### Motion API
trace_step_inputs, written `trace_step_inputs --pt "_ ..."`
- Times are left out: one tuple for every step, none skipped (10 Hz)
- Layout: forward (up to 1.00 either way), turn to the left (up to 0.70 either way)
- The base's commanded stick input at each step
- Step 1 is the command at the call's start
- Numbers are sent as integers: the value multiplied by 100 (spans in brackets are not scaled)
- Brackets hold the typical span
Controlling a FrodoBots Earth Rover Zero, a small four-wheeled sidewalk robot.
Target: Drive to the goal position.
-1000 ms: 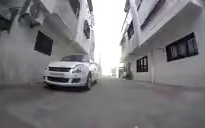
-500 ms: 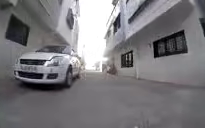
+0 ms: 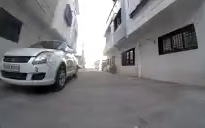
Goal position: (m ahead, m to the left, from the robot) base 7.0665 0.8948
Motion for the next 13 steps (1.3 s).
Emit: trace_step_inputs --pt "100 0" --pt "100 0" --pt "100 0" --pt "100 0" --pt "100 0" --pt "100 0" --pt "100 -40" --pt "100 -40" --pt "100 -40" --pt "100 -40" --pt "100 -40" --pt "100 -40" --pt "100 -40"
